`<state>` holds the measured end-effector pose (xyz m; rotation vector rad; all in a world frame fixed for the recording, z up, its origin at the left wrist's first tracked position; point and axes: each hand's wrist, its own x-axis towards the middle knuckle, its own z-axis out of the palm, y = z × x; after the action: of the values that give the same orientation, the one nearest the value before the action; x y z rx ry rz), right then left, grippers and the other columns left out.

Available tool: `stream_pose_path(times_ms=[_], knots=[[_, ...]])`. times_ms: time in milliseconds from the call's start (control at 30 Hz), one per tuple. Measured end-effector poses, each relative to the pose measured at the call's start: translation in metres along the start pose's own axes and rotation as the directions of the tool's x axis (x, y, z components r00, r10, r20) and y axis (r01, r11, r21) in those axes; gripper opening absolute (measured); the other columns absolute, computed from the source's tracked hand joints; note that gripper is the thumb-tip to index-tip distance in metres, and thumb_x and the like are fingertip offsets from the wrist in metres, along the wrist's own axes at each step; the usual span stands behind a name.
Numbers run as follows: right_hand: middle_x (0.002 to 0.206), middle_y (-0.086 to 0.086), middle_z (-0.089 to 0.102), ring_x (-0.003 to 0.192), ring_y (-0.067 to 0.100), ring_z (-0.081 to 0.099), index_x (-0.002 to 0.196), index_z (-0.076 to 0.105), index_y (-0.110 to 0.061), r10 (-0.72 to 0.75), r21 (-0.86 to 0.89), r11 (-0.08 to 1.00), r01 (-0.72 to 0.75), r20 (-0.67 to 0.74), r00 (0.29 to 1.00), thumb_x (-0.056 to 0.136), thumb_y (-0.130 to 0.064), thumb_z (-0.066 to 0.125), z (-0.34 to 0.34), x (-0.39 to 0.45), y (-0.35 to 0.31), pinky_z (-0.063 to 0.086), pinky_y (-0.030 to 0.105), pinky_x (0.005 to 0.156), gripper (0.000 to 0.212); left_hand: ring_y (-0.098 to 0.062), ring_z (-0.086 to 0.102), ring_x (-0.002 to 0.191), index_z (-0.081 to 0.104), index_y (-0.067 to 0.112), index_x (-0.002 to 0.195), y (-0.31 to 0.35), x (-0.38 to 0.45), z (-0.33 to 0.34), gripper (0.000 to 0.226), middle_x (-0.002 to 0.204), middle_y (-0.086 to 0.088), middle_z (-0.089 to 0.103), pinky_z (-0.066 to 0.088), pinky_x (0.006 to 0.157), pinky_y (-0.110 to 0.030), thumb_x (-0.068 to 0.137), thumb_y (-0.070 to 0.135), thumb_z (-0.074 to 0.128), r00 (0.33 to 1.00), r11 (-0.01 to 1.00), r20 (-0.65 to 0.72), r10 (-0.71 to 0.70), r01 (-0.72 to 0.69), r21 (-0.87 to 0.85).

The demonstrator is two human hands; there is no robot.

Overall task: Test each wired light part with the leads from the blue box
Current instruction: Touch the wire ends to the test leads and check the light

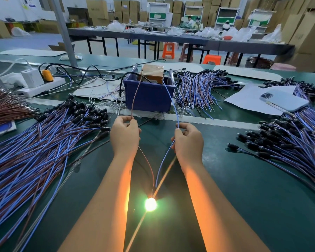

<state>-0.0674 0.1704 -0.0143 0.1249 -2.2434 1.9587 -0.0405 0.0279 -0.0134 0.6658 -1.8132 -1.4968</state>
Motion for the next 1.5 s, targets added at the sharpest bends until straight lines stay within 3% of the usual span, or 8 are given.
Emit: stream_pose_path(times_ms=[233, 400, 667, 900, 1033, 1133, 1367, 1500], knots=[[0.064, -0.002, 0.062, 0.055, 0.013, 0.058, 0.098, 0.065, -0.017, -0.033, -0.027, 0.999, 0.033, -0.004, 0.999, 0.092, -0.009, 0.050, 0.000, 0.000, 0.000, 0.050, 0.031, 0.057, 0.018, -0.004, 0.053, 0.041, 0.053, 0.029, 0.087, 0.000, -0.002, 0.000, 0.012, 0.055, 0.012, 0.065, 0.042, 0.045, -0.023, 0.088, 0.018, 0.048, 1.000, 1.000, -0.015, 0.010, -0.010, 0.027], [0.068, -0.017, 0.057, 0.061, -0.001, 0.054, 0.110, 0.070, -0.019, -0.329, -0.174, 0.918, 0.358, 0.175, 0.928, 0.090, -0.009, 0.060, 0.008, -0.009, -0.003, 0.040, 0.012, 0.065, 0.024, -0.013, 0.066, 0.071, 0.059, 0.030, 0.081, 0.008, -0.018, 0.018, 0.019, 0.071, 0.006, 0.069, 0.053, 0.070, -0.031, 0.089, 0.013, 0.054, 0.964, 0.990, 0.228, 0.135, -0.138, 0.000], [0.073, -0.008, 0.068, 0.069, 0.008, 0.065, 0.083, 0.064, -0.021, -0.310, -0.049, 0.945, 0.324, 0.190, 0.932, 0.085, -0.009, 0.069, 0.009, -0.008, 0.000, 0.053, 0.026, 0.068, 0.013, -0.011, 0.057, 0.065, 0.070, 0.017, 0.084, 0.015, -0.019, 0.020, 0.019, 0.077, -0.003, 0.065, 0.042, 0.051, -0.018, 0.095, 0.014, 0.055, 0.893, 0.941, 0.444, -0.074, 0.210, -0.265], [0.104, -0.007, 0.064, 0.082, 0.009, 0.057, 0.130, 0.060, -0.032, -0.441, -0.050, 0.855, 0.517, 0.455, 0.774, 0.073, 0.005, 0.069, 0.010, -0.010, 0.003, 0.048, 0.022, 0.074, 0.068, -0.003, 0.058, 0.045, 0.056, 0.011, 0.080, 0.016, -0.011, 0.012, 0.020, 0.054, 0.006, 0.063, 0.046, 0.041, -0.015, 0.098, 0.003, 0.051, 0.921, 0.758, 0.320, -0.224, 0.371, -0.537], [0.088, 0.000, 0.071, 0.074, 0.003, 0.062, 0.112, 0.070, -0.005, -0.348, 0.306, 0.921, 0.241, 0.370, 0.862, 0.090, -0.002, 0.063, 0.007, -0.010, -0.003, 0.050, 0.019, 0.072, 0.023, -0.005, 0.063, 0.053, 0.055, 0.007, 0.078, 0.012, -0.012, 0.015, 0.018, 0.060, 0.001, 0.065, 0.051, 0.052, -0.016, 0.095, 0.000, 0.054, 0.957, 0.760, 0.227, -0.183, 0.284, -0.584], [0.073, 0.000, 0.069, 0.067, 0.009, 0.065, 0.100, 0.069, -0.011, -0.149, 0.469, 0.883, 0.015, 0.250, 0.957, 0.097, -0.005, 0.053, -0.002, -0.006, -0.008, 0.055, 0.022, 0.073, 0.017, -0.006, 0.065, 0.062, 0.056, 0.010, 0.083, 0.008, -0.012, 0.016, 0.016, 0.072, -0.004, 0.065, 0.053, 0.058, -0.016, 0.093, -0.002, 0.056, 0.977, 0.789, 0.172, -0.128, 0.205, -0.579], [0.080, 0.000, 0.063, 0.074, 0.013, 0.057, 0.079, 0.059, -0.017, 0.064, 0.265, 0.964, -0.036, -0.098, 0.993, 0.103, -0.020, 0.044, -0.030, -0.005, -0.007, 0.051, 0.037, 0.075, 0.028, -0.006, 0.060, 0.061, 0.070, 0.024, 0.075, 0.008, -0.038, 0.020, 0.024, 0.064, 0.010, 0.069, 0.051, 0.066, -0.020, 0.082, 0.001, 0.073, 0.882, 0.970, 0.412, 0.228, -0.241, -0.020], [0.066, 0.003, 0.055, 0.058, 0.015, 0.052, 0.077, 0.049, -0.015, 0.098, 0.301, 0.953, -0.045, -0.165, 0.981, 0.105, -0.022, 0.036, -0.071, 0.002, -0.020, 0.047, 0.025, 0.053, 0.032, -0.012, 0.063, 0.064, 0.071, 0.026, 0.074, 0.033, -0.076, 0.038, 0.024, 0.067, 0.008, 0.070, 0.052, 0.067, -0.024, 0.081, 0.004, 0.074, 0.820, 0.946, 0.496, 0.288, -0.323, -0.015]])
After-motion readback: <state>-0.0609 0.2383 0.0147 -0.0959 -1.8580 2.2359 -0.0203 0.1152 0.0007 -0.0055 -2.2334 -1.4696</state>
